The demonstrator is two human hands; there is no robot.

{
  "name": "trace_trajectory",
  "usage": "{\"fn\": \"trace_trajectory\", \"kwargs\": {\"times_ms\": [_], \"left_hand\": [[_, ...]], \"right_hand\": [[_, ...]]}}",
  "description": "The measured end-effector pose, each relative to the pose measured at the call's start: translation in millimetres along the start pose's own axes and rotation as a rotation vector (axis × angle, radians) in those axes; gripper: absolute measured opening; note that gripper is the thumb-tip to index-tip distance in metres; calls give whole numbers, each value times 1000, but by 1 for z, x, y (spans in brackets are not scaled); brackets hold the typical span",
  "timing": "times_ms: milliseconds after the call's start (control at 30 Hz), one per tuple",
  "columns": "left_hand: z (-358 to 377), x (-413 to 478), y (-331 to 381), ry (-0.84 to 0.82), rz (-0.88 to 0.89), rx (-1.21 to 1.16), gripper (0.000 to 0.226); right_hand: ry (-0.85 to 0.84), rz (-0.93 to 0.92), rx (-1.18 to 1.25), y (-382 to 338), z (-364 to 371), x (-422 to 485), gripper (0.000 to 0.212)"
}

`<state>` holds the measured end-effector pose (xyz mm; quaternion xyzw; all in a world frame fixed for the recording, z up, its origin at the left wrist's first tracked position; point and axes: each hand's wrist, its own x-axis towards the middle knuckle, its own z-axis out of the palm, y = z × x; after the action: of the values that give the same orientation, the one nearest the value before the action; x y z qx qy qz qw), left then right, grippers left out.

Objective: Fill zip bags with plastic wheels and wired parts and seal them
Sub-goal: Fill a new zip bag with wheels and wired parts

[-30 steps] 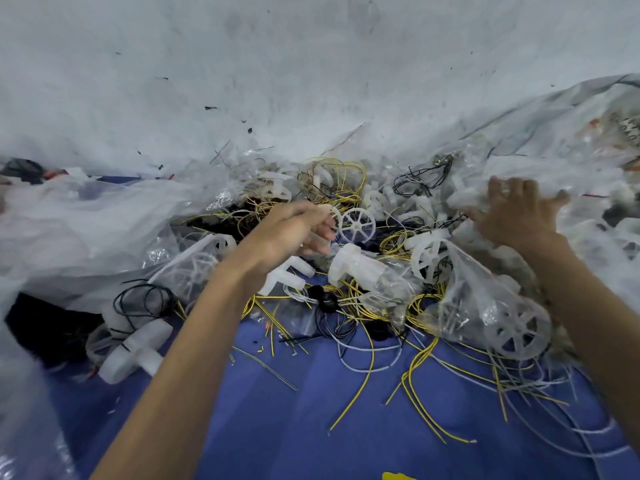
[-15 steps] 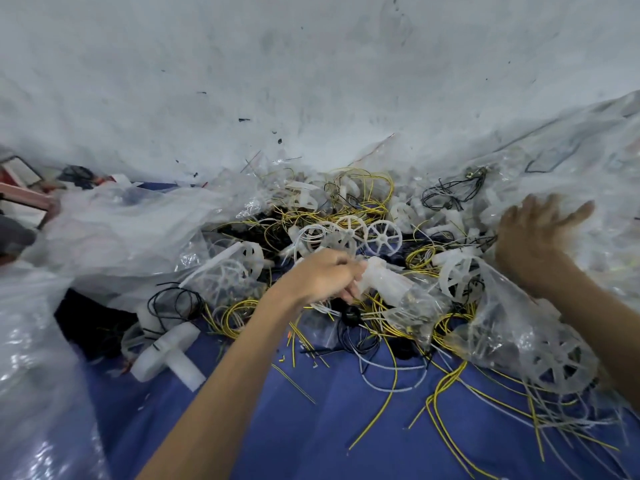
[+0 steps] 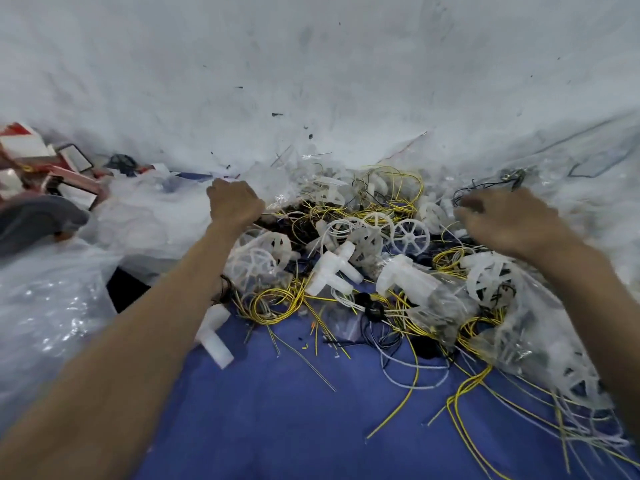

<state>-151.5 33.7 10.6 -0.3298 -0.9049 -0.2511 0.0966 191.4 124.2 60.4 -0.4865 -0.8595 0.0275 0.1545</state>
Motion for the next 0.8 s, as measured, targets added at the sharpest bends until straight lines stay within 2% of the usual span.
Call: {"fn": "trace_trajectory", "kwargs": {"times_ms": [33, 100, 167, 200, 300, 400, 500, 700, 800], "left_hand": [[1, 4, -9, -84, -33, 85, 38], [7, 3, -27, -218, -168, 65, 65], [17, -1, -43, -204, -214, 38, 83], [22, -3, -49, -151, -196, 74, 79], [30, 0, -61, 14, -127, 117, 47], [28, 7, -62, 109, -199, -58, 39], [25, 14, -61, 271, -212, -252, 24], [3, 9, -35, 413, -149, -487, 38], [-23, -12, 2, 576, 90, -583, 32]], "right_hand": [[1, -38, 58, -7, -2, -4, 39], [-40, -134, 185, -20, -4, -14, 39], [-101, -228, 311, -25, -3, -23, 39], [-131, -264, 373, -26, -1, -26, 37], [-259, -319, 495, -21, 9, -28, 27], [-337, -296, 568, -15, 20, -22, 25], [-355, -309, 618, -12, 25, -18, 20], [-336, -327, 732, -18, 25, -18, 18], [-282, -273, 839, -18, 25, -18, 27]]}}
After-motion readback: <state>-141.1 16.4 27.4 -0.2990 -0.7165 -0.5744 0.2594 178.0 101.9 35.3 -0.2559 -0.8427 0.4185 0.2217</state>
